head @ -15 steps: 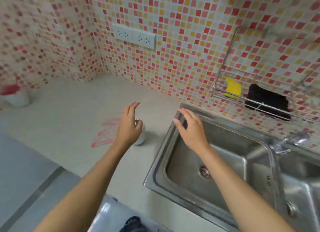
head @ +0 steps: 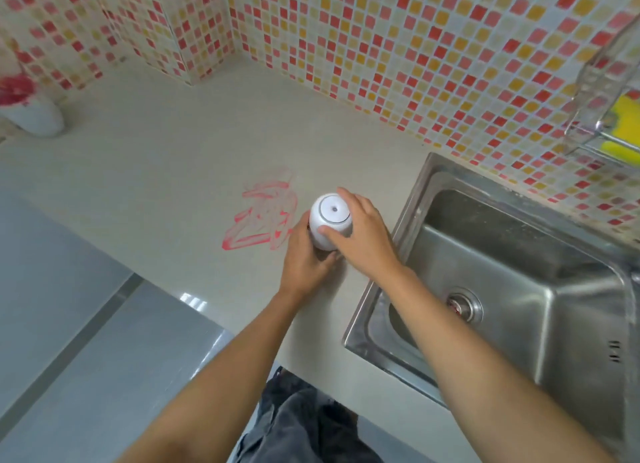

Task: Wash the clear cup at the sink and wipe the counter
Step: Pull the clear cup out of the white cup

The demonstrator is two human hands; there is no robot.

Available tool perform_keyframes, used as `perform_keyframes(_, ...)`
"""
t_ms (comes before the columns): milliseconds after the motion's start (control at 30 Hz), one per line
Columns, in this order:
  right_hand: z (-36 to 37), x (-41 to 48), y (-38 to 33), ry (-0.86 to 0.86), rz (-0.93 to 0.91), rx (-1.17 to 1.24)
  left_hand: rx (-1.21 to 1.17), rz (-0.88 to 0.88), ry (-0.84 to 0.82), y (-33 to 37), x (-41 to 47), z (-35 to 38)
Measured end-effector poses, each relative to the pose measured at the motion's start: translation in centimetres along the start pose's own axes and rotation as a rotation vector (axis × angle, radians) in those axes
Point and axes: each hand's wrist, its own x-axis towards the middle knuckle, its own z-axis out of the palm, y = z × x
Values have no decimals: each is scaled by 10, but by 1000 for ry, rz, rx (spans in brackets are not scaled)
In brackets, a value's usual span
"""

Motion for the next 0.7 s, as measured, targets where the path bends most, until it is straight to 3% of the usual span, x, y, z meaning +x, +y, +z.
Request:
perform_keyframes(167,12,16,-11,-62,104,-202,-22,71,53,2,14,14)
perform_keyframes(333,18,25,-18,-13,130,-382,-13,138,55,-5,22,13)
perform_keyframes(567,9,35,-15,-153,102,-319,80,-28,2,-26,23,10)
perform_keyframes(700,0,40,-14,-234,71,-330,99,-39,7,-23,22,11)
